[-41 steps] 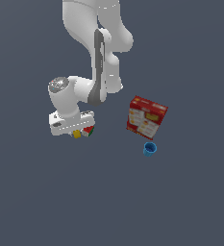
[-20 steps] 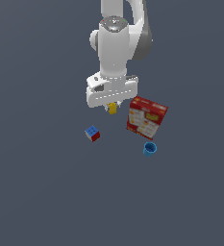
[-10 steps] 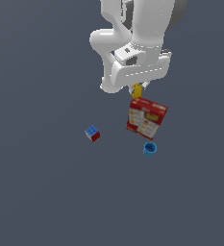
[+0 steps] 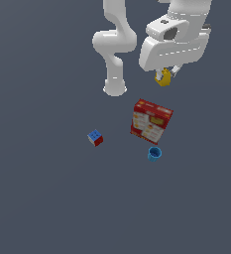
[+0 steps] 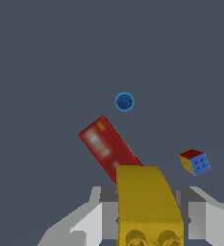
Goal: Pick up a designated object from a clutter of objects.
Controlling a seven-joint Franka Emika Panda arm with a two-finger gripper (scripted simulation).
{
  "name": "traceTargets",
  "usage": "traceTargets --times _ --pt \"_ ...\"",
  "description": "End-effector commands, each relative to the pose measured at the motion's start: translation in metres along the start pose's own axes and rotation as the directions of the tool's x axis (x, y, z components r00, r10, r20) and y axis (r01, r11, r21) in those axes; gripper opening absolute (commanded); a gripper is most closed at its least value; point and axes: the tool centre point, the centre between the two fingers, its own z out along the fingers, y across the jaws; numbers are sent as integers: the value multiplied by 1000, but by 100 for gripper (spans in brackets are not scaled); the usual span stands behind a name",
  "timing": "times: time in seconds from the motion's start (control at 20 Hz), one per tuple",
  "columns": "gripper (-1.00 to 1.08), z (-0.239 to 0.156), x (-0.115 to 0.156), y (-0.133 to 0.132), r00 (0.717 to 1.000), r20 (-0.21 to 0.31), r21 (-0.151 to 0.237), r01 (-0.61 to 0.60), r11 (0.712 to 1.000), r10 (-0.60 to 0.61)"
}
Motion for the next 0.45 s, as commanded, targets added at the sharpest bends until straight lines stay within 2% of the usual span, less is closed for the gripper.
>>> traceTargets --times 0.0,0.4 --pt "-100 -10 4 -10 1000 1 1 -2 1000 2" --pt "-100 -21 9 -21 1000 1 2 -2 1000 2"
